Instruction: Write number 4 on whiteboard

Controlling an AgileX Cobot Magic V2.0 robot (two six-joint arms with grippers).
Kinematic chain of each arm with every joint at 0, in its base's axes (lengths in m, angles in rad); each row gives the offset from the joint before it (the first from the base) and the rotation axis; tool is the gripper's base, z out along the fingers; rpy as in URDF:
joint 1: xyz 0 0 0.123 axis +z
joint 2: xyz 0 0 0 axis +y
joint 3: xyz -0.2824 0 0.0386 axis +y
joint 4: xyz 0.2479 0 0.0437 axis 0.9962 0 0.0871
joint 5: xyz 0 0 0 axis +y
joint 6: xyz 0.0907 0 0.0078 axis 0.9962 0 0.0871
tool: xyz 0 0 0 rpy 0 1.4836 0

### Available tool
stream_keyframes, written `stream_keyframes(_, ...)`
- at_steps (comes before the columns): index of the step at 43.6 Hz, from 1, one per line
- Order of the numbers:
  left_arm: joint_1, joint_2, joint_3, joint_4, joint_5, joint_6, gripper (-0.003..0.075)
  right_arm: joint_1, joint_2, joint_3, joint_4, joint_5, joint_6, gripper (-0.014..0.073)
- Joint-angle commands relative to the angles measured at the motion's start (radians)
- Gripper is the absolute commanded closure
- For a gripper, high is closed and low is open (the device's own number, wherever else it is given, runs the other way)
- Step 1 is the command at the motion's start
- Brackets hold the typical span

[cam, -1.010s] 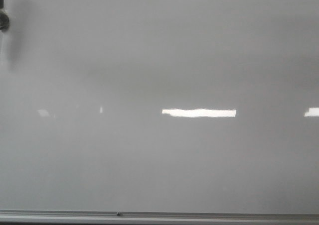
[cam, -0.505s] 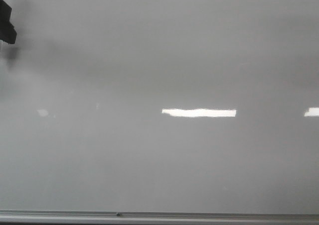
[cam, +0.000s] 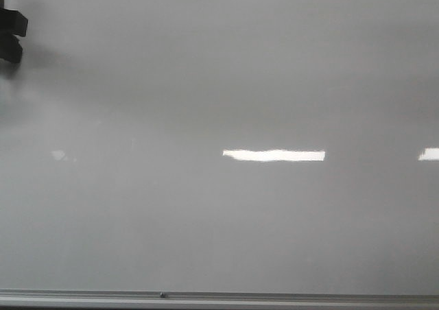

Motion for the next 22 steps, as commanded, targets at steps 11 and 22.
stream_keyframes(11, -0.005, -0.036, -0.033, -0.001, -0.024, -0.002, 0.0622, -0.003, 0.009, -0.031, -0.001, -0.073, -0.003, -0.0046)
stream_keyframes(22, -0.007, -0.161, -0.033, 0.016, 0.179, -0.002, 0.0741, -0.003, 0.012, -0.063, 0.004, 0.007, -0.002, -0.0046)
